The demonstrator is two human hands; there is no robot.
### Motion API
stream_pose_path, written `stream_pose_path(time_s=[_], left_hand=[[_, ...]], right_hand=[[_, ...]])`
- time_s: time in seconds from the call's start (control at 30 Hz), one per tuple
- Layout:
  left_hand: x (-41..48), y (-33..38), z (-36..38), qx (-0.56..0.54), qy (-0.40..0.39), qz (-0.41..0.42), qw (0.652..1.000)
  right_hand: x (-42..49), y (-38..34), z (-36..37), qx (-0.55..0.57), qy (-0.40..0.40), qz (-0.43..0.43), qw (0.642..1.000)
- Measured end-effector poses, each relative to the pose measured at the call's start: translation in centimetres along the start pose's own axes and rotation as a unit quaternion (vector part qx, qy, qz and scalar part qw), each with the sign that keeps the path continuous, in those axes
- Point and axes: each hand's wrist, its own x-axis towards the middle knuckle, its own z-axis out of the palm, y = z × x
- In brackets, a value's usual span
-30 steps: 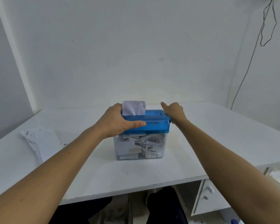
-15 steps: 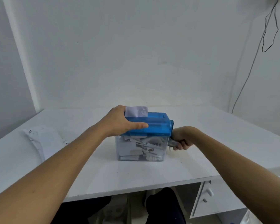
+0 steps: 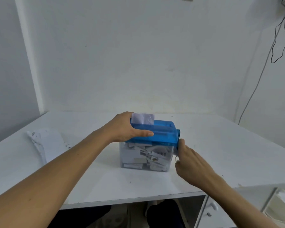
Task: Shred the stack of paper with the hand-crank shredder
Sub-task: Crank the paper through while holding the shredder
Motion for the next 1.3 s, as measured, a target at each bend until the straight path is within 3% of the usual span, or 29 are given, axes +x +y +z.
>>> stream_pose_path(time_s=[0.13, 0.23, 0.33, 0.4, 0.47, 0.5, 0.57, 0.63, 0.77, 0.97, 1.2, 1.3], left_hand=[[-0.2, 0.6, -0.3, 0.012, 0.005, 0.014, 1.000], [-0.4, 0.5, -0.2, 0.017, 0.011, 0.022, 1.000], [-0.3, 0.4, -0.2, 0.017, 0.016, 0.008, 1.000], [-0.2, 0.4, 0.1, 0.011, 0.018, 0.011, 1.000], [-0.1, 0.4, 0.3, 0.010, 0.031, 0.016, 0.999], [0.0, 0.4, 0.3, 0.014, 0.033, 0.020, 0.999], [-0.1, 0.7, 0.3, 0.026, 0.026, 0.023, 0.999], [-0.1, 0.6, 0.3, 0.022, 0.025, 0.024, 0.999], [-0.2, 0.2, 0.5, -0.003, 0.034, 0.027, 0.999], [-0.4, 0.3, 0.7, -0.016, 0.040, 0.029, 0.999], [-0.3, 0.4, 0.5, -0.014, 0.029, 0.020, 0.999], [-0.3, 0.6, 0.3, -0.012, 0.022, 0.016, 1.000]], right_hand=[[0.6, -0.9, -1.8, -0.138, 0.051, 0.013, 0.989], [2.1, -1.2, -5.5, -0.177, -0.010, 0.005, 0.984], [4.9, -1.6, -10.5, -0.053, -0.139, 0.029, 0.988], [6.6, -1.6, -12.7, 0.026, -0.229, 0.064, 0.971], [7.9, -1.1, -13.9, 0.039, -0.262, 0.070, 0.962], [8.6, -0.7, -14.1, 0.053, -0.237, 0.068, 0.968], [10.0, 0.4, -13.7, 0.123, -0.113, 0.067, 0.984], [11.4, 1.1, -12.6, 0.198, -0.041, 0.061, 0.977], [12.5, 2.4, -7.9, 0.259, -0.050, 0.093, 0.960], [9.3, 3.5, -2.0, 0.260, -0.038, 0.162, 0.951], [3.1, 2.5, -1.7, 0.299, -0.046, 0.107, 0.947], [0.4, 2.3, -3.4, 0.373, -0.085, 0.082, 0.920]])
